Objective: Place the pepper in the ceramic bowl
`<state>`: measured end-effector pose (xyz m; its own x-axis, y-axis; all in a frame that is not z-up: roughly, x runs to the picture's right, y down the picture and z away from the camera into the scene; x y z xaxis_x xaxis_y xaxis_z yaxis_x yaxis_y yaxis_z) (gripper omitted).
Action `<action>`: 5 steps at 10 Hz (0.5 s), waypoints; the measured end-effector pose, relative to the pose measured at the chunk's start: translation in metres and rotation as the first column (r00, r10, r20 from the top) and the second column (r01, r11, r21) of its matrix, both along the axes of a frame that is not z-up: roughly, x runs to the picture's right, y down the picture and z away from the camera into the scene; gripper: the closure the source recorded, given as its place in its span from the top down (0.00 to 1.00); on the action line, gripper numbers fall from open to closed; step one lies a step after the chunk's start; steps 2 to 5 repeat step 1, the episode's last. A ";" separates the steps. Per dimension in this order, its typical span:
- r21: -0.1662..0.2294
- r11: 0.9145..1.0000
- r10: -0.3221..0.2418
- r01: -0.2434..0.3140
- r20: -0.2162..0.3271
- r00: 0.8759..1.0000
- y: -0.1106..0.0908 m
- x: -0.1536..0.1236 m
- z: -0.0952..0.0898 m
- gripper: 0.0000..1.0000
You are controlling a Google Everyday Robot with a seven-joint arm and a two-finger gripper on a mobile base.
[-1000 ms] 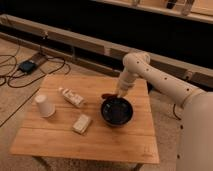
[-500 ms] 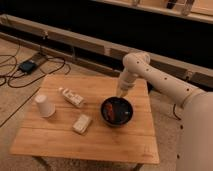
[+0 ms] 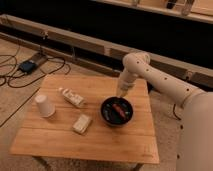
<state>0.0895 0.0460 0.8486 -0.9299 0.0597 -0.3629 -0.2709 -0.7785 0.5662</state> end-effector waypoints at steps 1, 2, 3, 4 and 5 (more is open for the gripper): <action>0.000 1.000 0.000 0.000 0.000 1.000 0.000 0.000 0.000 0.00; 0.000 1.000 0.000 0.000 0.000 1.000 0.000 0.000 0.000 0.00; 0.000 1.000 0.000 0.000 0.000 1.000 0.000 0.000 0.000 0.00; 0.000 1.000 0.000 0.000 0.000 1.000 0.000 0.000 0.000 0.00; 0.000 1.000 0.000 0.000 0.000 1.000 0.000 0.000 0.000 0.00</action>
